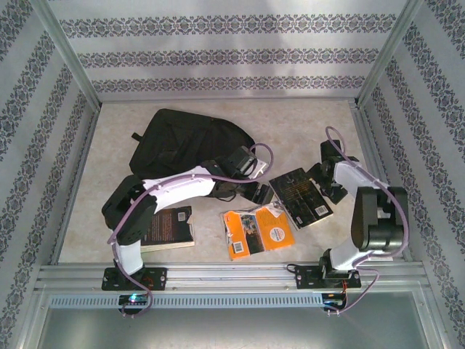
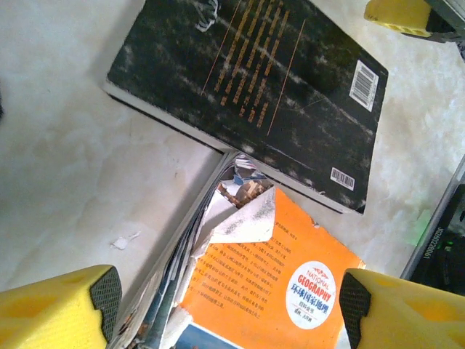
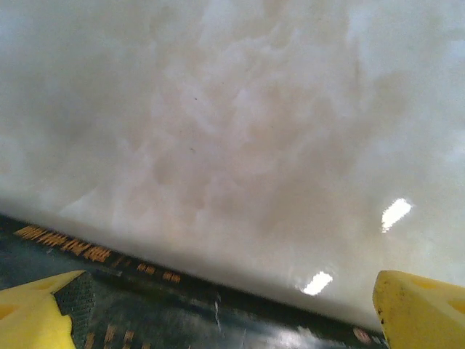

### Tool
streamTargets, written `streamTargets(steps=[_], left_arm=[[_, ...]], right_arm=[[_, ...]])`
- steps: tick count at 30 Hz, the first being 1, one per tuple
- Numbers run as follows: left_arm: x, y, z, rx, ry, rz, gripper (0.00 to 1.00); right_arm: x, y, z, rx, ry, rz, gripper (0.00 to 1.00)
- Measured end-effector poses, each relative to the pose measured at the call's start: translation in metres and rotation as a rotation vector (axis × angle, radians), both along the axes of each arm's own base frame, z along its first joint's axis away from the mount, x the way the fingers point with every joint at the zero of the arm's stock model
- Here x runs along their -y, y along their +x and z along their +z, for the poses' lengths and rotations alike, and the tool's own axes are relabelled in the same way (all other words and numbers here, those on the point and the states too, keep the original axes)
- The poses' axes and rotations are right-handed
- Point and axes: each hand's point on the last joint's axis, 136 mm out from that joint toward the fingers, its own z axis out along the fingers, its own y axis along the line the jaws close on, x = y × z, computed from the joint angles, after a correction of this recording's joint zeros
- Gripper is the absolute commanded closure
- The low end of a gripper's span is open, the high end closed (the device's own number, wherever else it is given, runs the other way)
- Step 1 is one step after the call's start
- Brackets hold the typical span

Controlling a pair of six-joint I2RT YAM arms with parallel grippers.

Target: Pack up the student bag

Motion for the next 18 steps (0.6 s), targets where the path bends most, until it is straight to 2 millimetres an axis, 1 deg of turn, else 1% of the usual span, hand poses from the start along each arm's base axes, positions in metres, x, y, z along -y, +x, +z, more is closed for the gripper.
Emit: streamTargets(steps=[2, 7, 9, 12, 18], left_arm=[[0.004, 0.0, -0.007, -0.044, -0.014, 0.021, 0.2], [0.017, 0.008, -0.029, -0.142, -0.03, 0.104, 0.21], [0.026, 0.017, -0.038, -0.169, -0.026, 0.136, 0.19], [0.037, 0.031, -0.049, -0.182, -0.02, 0.175, 0.18], [0.063, 0.06, -0.058, -0.179, -0.028, 0.21, 0.19]], right_arm=[[-0.004, 0.001, -0.007, -0.015, 0.022, 0.024, 0.02], [-0.019, 0.009, -0.005, 0.037, 0.099, 0.066, 0.02], [-0.024, 0.007, -0.006, 0.048, 0.129, 0.077, 0.02], [-0.026, 0.007, -0.005, 0.064, 0.148, 0.078, 0.02], [-0.026, 0.008, -0.005, 0.08, 0.155, 0.077, 0.02]])
